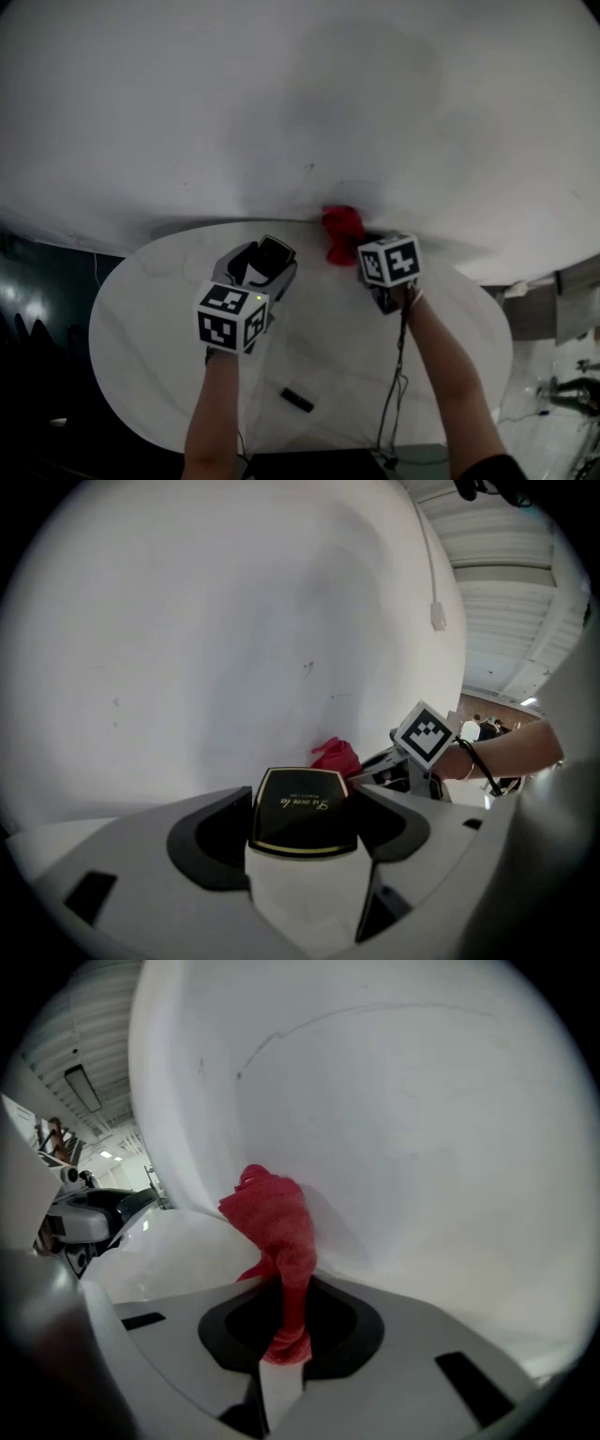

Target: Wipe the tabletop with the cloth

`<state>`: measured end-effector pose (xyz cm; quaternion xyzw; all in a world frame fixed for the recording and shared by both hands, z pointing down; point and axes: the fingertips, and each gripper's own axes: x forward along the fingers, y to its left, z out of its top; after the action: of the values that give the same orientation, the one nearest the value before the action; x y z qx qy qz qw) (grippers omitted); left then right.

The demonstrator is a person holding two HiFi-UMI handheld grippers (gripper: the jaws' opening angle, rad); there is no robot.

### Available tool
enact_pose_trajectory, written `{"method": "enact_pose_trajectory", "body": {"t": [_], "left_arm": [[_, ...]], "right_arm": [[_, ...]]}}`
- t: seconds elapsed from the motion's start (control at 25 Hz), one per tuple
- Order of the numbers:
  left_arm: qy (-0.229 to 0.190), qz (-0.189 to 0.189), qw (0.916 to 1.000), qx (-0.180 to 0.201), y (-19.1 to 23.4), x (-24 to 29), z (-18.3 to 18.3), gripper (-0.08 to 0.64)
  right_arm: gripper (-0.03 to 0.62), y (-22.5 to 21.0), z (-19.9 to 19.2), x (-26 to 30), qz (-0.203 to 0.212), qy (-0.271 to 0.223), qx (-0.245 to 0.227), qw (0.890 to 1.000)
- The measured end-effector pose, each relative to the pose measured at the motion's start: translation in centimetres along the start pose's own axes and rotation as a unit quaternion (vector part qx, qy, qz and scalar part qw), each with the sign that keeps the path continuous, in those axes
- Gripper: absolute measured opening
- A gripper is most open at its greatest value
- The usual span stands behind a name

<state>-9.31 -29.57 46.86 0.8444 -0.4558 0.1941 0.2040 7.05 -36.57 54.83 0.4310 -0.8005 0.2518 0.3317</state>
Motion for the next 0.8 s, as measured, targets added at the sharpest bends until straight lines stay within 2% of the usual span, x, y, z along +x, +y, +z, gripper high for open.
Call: {"method": "enact_pose_trajectory", "body": {"t": [0.24,0.36,0.44,0.56,0.68,0.8], "left_arm": [[0.001,-0.035,0.9994,0.006,-2.9,2.0,0.0,0.336],[0.001,-0.04,0.9991,0.013,-3.7,2.0,0.1,0.336],[-0.002,-0.039,0.9991,0.014,-3.7,1.3,0.1,0.336],[-0.009,-0.024,0.9996,0.01,-2.4,-0.7,0.1,0.336],[-0.017,0.003,0.9999,-0.001,-0.1,-3.2,-0.1,0.336],[-0.018,0.033,0.9992,-0.013,2.5,-5.9,-0.9,0.336]], "right_arm": [[0.046,-7.2,-4.0,-4.4,-0.08,0.014,0.039,0.996],[0.046,-8.0,-5.3,-6.5,-0.087,0.017,0.05,0.995],[0.046,-5.8,-4.9,-7.0,-0.058,0.012,0.047,0.997],[0.046,0.5,-2.6,-6.1,0.018,0.0,0.036,0.999],[0.046,8.0,0.6,-4.1,0.101,-0.014,0.021,0.995],[0.046,14.7,2.8,-1.4,0.149,-0.017,-0.012,0.989]]}}
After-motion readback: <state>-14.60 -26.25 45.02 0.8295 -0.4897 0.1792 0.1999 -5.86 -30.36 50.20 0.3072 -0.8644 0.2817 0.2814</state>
